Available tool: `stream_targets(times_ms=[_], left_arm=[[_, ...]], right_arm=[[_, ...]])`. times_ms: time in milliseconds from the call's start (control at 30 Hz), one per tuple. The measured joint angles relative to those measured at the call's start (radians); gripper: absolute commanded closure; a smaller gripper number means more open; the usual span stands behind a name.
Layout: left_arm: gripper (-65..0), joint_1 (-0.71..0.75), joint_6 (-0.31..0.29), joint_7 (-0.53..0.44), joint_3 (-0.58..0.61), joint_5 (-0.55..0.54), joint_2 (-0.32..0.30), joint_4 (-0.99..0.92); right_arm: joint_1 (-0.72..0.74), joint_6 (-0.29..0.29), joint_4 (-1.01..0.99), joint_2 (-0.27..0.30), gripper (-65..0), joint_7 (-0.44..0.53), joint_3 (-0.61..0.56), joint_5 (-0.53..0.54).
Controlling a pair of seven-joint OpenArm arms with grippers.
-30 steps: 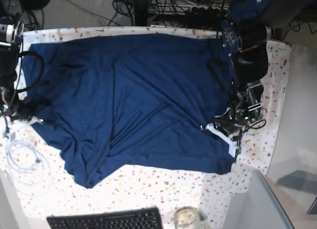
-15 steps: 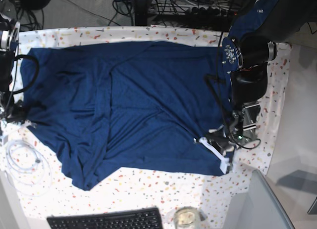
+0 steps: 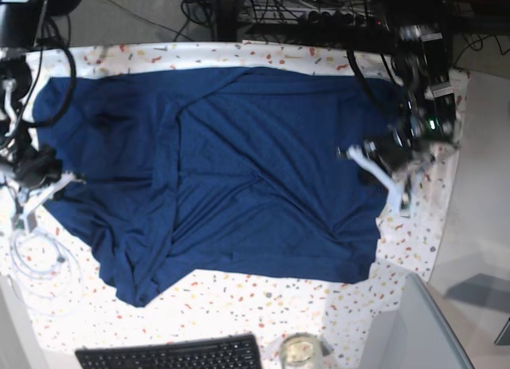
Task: Layout the t-shirt on the table in an organized manner, then fold the t-shirt properly
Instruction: 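Release the shirt and move both grippers to its side edges, then grasp the shirt edges with both grippers and pull them apart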
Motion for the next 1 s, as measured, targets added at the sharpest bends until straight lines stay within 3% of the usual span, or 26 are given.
stream_targets(times_ms=[233,433,567,733,1000], left_arm=[[0.0,0.18,0.011,0.001,-0.028,0.012,-0.015,0.005],[0.0,0.2,0.012,-0.131,-0.122,0.014,-0.017,-0.019],[0.0,0.203,0.012,-0.132,-0.121,0.024,-0.013,-0.034],[0.0,0.163,0.004,-0.138,-0.119,0.156,-0.002,-0.088],[0.0,0.155,0.005,-0.135,-0.126,0.169,-0.012,-0.132]], right_arm=[[-0.055,-0.004,0.002,-0.09,-0.8,-0.021,-0.008,0.0],[-0.036,-0.004,-0.06,-0.068,-0.8,-0.005,-0.065,-0.008],[-0.032,-0.002,-0.119,-0.081,-0.8,0.018,-0.079,0.001],[-0.016,-0.004,-0.214,-0.071,-0.8,0.058,-0.076,-0.008],[-0.005,0.0,-0.301,-0.071,-0.8,0.13,-0.076,0.01]])
